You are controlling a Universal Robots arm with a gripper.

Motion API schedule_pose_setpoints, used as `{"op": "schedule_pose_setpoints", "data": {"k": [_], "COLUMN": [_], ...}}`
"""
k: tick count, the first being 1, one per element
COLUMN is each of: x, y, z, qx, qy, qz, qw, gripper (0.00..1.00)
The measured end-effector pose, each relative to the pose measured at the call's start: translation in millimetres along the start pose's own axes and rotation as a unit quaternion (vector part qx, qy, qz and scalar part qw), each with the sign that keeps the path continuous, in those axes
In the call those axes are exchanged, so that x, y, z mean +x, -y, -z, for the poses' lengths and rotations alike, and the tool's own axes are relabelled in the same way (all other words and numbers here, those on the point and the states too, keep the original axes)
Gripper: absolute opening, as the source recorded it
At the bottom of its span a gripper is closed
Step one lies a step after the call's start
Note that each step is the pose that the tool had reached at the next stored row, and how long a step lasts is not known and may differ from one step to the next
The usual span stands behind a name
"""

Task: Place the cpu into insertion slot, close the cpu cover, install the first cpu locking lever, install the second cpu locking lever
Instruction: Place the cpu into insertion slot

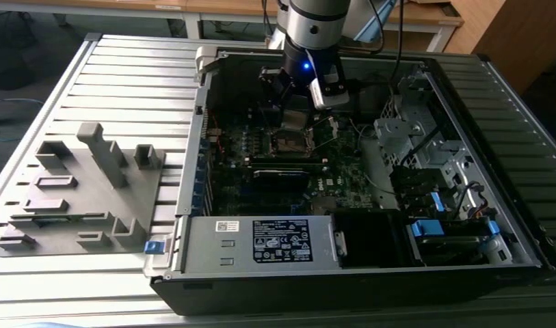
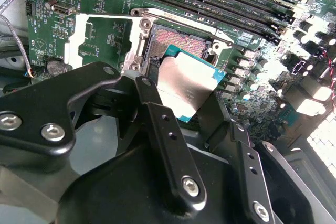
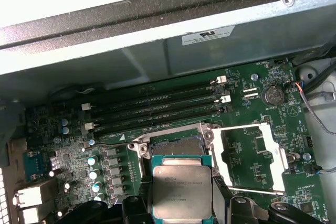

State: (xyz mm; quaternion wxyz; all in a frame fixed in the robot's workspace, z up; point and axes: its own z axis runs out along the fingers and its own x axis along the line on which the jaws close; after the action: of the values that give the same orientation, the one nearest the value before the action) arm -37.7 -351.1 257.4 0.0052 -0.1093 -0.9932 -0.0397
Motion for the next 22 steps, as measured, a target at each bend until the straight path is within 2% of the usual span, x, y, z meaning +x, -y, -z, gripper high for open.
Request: {"op": "schedule_pose_setpoints", "data": {"k": [2,9,22], "x": [0.0,0.0,0.0], "y": [0.0,0.0,0.0], "z": [0.0,-0.1,-0.1], "qx": [-0.0001,-0.0006,-0.0006], "qy": [0.0002,0.0023,0.0024], "qz": [-0.002,-0.03,-0.031], "qw": [1.0,0.99955,0.99952], "gripper": [0.54,0.54,0.54]}}
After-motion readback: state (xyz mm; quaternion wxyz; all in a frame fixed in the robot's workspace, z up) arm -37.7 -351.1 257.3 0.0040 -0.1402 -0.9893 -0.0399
